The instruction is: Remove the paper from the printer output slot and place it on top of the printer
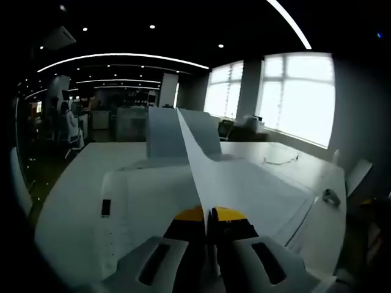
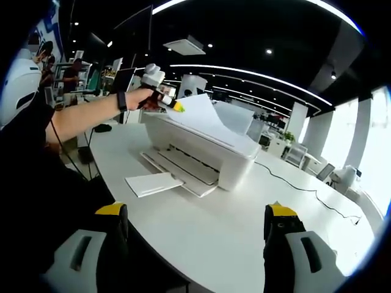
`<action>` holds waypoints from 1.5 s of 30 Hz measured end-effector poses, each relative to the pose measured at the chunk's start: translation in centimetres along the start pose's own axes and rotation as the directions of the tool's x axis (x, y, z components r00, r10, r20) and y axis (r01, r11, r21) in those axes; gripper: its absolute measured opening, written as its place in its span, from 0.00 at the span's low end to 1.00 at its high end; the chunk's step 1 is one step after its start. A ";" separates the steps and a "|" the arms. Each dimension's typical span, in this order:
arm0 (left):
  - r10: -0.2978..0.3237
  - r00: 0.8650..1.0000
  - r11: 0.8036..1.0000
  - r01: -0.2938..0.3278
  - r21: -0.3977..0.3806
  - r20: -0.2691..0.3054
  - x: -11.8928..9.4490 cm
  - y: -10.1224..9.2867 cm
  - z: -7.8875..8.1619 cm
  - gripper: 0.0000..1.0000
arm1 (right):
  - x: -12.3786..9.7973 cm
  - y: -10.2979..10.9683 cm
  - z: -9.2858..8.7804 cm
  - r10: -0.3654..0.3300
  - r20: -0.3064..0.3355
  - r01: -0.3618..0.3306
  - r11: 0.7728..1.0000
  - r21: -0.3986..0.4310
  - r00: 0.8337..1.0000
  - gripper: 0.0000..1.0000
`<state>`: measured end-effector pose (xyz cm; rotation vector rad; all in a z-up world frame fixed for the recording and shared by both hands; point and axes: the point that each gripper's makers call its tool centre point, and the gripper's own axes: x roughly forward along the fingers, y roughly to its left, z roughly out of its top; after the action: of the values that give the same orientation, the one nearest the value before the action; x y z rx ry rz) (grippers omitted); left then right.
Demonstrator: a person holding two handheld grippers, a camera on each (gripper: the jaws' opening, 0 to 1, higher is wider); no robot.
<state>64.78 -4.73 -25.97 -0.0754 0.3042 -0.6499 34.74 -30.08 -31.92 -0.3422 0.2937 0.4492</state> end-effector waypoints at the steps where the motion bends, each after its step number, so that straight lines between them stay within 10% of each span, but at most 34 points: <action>1: 0.002 1.000 1.000 -0.002 0.004 -0.002 0.0 0.0 0.0 0.09 | 0.0 0.0 0.0 0.000 0.000 0.000 1.000 0.000 1.000 0.87; 45: 0.074 0.997 0.994 -0.073 0.079 -0.014 0.1 1.1 -0.7 0.33 | -0.1 0.0 -0.1 0.002 0.001 -0.002 1.000 0.001 1.000 0.87</action>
<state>65.30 -3.85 -26.83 0.0158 0.2958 -0.5891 34.65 -30.18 -31.97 -0.3404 0.2935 0.4515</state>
